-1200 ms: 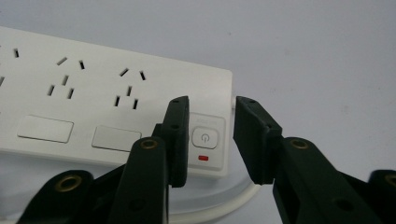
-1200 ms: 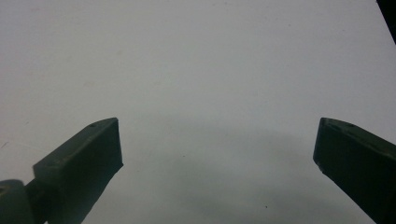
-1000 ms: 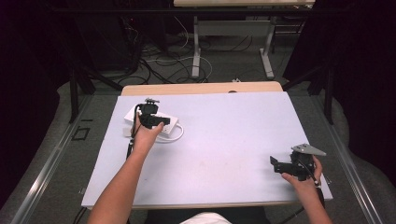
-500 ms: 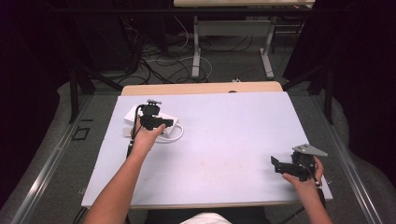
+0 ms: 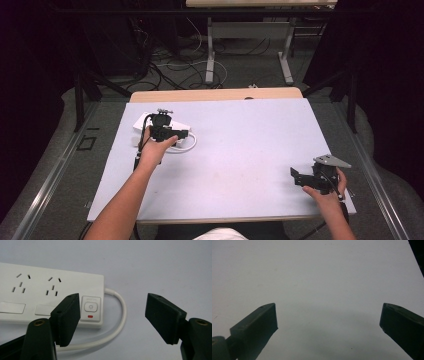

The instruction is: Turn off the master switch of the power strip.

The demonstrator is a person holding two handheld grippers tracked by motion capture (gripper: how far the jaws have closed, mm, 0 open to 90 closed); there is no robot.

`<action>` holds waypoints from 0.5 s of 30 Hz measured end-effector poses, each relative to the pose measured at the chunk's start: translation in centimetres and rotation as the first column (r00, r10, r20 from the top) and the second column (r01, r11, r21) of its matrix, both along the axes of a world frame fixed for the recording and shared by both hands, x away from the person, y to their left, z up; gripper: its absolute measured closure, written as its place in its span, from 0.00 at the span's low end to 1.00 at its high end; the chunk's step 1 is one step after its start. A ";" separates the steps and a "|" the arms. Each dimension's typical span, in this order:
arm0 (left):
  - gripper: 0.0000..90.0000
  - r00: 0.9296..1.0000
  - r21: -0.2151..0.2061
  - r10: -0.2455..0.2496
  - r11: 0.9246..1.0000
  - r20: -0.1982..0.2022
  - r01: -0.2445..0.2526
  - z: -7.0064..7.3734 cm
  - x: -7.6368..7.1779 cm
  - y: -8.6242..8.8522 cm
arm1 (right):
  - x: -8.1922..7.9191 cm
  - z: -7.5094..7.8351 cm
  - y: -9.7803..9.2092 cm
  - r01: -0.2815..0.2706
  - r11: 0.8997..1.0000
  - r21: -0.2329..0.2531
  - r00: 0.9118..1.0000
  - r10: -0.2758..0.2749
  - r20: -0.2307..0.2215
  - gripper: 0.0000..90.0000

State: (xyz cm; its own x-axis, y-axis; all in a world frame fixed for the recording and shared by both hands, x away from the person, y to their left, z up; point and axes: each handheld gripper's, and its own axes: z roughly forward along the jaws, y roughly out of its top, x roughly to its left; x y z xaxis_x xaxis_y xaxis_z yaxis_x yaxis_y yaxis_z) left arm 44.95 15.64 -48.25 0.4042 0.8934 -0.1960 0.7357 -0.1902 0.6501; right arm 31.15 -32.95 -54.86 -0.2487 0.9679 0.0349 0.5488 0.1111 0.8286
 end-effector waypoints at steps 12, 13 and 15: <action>0.26 0.999 0.024 -0.044 0.999 0.025 0.044 0.0 -1.6 0.8 | -0.1 0.1 0.0 0.000 1.000 0.011 1.000 0.000 -0.010 0.01; 0.26 0.999 0.023 -0.048 0.999 0.025 0.048 0.0 -1.8 0.9 | -0.1 0.1 0.0 -0.002 1.000 0.011 1.000 0.002 -0.009 0.01; 0.24 0.998 0.029 -0.052 0.998 0.038 0.051 0.0 -2.1 1.0 | -0.1 0.1 0.0 -0.002 1.000 0.011 1.000 0.003 -0.009 0.01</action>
State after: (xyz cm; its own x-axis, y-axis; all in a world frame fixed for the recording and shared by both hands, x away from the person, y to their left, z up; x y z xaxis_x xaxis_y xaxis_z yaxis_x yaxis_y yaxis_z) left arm 42.84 16.64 -48.29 0.4563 0.8762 -0.1550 0.6991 -0.2453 0.6717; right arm 31.04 -32.91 -54.78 -0.2508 0.9669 0.0477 0.5559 0.1035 0.8248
